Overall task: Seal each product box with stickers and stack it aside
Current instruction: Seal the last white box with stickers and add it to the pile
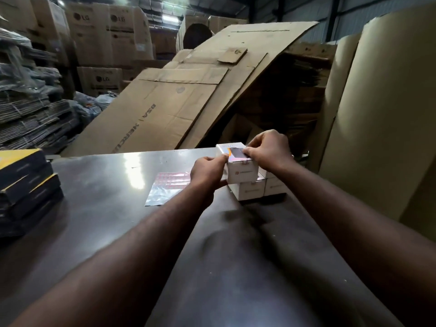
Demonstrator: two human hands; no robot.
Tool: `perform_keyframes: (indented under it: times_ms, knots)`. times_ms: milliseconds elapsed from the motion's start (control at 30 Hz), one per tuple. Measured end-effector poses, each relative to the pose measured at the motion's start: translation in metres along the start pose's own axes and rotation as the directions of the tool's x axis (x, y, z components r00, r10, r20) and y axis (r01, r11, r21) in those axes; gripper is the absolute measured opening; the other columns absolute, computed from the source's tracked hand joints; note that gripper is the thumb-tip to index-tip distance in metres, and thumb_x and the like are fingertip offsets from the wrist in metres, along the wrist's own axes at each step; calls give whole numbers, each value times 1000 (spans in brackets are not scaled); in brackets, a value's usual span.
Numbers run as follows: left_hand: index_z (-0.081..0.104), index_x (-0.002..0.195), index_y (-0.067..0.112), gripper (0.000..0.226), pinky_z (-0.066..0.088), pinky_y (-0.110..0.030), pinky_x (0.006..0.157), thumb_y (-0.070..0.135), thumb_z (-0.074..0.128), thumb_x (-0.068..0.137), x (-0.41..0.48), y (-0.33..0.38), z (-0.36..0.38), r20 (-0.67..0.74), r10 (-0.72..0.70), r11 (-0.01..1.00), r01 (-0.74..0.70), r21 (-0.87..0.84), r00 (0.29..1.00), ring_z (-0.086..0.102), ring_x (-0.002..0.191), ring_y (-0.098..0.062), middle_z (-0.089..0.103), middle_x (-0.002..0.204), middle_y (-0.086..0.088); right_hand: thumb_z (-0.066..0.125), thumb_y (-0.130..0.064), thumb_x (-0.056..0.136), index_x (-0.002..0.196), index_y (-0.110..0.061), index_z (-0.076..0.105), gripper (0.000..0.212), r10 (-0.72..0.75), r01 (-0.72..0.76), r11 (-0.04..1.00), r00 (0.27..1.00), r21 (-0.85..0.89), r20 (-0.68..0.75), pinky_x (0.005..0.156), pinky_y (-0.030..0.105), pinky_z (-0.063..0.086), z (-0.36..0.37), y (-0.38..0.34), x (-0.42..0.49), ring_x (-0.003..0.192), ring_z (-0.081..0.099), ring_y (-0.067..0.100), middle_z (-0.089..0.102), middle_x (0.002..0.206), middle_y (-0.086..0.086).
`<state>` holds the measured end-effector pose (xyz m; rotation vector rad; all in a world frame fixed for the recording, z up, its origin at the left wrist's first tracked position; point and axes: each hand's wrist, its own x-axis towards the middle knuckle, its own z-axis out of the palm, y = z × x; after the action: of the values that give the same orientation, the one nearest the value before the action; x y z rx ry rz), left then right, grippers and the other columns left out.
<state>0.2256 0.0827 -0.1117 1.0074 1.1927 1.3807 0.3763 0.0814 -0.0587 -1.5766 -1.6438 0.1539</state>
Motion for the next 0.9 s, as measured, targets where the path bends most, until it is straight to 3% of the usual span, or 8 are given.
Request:
perform_keyframes:
  times_ms: [133, 367, 467, 567, 733, 900]
  knots:
    - [65, 99, 8, 23, 64, -44, 74, 29, 72, 90, 4, -4, 16, -38, 13, 1000, -12, 11, 999, 68, 103, -25, 68, 114, -14, 81, -19, 81, 84, -12, 80, 8, -53, 52, 998, 998, -39, -44, 75, 27, 53, -1, 11, 8, 86, 69, 15, 76, 89, 5]
    - [66, 105, 8, 26, 64, -48, 69, 28, 73, 89, 7, -11, 32, -146, 70, 995, -58, 82, 987, 66, 100, -22, 65, 109, -11, 80, -16, 83, 83, -12, 79, 4, -115, 113, 992, 992, -48, -42, 78, 34, 58, -1, 25, 11, 84, 68, 15, 75, 88, 5]
    - [66, 96, 13, 19, 64, -47, 70, 30, 72, 89, 8, -12, 33, -148, 116, 984, -93, 151, 982, 67, 100, -23, 67, 106, -9, 79, -17, 84, 84, -13, 78, 4, -112, 111, 994, 993, -25, -44, 72, 30, 57, -1, 27, 8, 82, 65, 11, 74, 92, 4]
    - [63, 91, 17, 15, 64, -46, 73, 31, 69, 91, 9, -12, 34, -145, 130, 975, -100, 200, 981, 67, 99, -23, 66, 101, -7, 76, -16, 87, 87, -12, 79, 5, -127, 126, 991, 991, -34, -30, 70, 26, 52, -3, 28, 6, 85, 63, 10, 73, 96, 2]
    - [64, 89, 22, 26, 60, -46, 88, 45, 71, 80, 11, -13, 34, -113, 174, 954, -139, 266, 978, 70, 95, -22, 69, 95, 0, 72, -13, 90, 90, -13, 80, 8, -149, 148, 986, 989, -73, -4, 80, 40, 60, -6, 26, 5, 95, 68, 16, 75, 101, 5]
    - [65, 96, 20, 27, 59, -47, 90, 46, 70, 87, 12, -11, 33, -68, 193, 930, -161, 330, 979, 69, 98, -20, 70, 98, 2, 69, -11, 91, 92, -13, 79, 10, -146, 146, 985, 989, -92, 9, 80, 40, 61, -8, 24, 6, 97, 67, 17, 74, 104, 6]
